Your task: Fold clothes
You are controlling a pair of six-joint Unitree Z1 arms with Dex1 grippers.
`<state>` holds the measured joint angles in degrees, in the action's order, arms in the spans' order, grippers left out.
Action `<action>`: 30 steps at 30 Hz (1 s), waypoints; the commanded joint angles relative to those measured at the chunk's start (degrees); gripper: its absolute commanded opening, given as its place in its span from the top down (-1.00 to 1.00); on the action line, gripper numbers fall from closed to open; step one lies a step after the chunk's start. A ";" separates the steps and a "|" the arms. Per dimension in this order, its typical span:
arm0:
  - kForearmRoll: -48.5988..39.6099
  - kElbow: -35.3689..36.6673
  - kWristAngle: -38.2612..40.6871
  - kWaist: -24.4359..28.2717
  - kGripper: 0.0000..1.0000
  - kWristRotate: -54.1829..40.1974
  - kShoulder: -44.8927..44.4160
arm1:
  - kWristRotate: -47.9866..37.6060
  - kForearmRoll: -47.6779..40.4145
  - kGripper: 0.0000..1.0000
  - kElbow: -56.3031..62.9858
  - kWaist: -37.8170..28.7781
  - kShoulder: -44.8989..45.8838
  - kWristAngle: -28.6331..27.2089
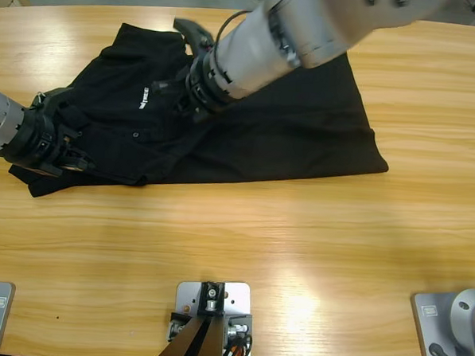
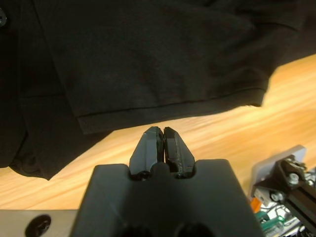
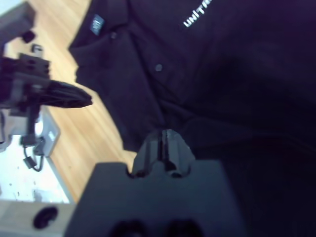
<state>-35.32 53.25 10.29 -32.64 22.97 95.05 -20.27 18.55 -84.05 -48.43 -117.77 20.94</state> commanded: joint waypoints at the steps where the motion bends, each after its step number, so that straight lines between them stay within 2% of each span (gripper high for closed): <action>1: 0.78 1.30 -0.90 -0.78 1.00 2.71 8.45 | 0.49 3.60 1.00 -1.98 0.51 -9.80 1.55; 10: 2.54 3.39 -0.83 -0.94 1.00 4.46 12.23 | 0.49 4.00 1.00 -2.80 0.53 -12.40 2.92; 24: 1.55 1.70 -1.08 -0.02 1.00 4.71 10.95 | -0.03 10.12 1.00 -4.10 3.85 -12.49 -5.84; 30: 0.50 -1.23 -2.26 3.39 1.00 4.69 6.61 | -0.07 11.33 1.00 -3.93 5.68 -12.82 -6.68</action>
<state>-33.92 56.01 9.73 -32.60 27.05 104.76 -20.27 28.41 -87.88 -44.86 -127.03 15.77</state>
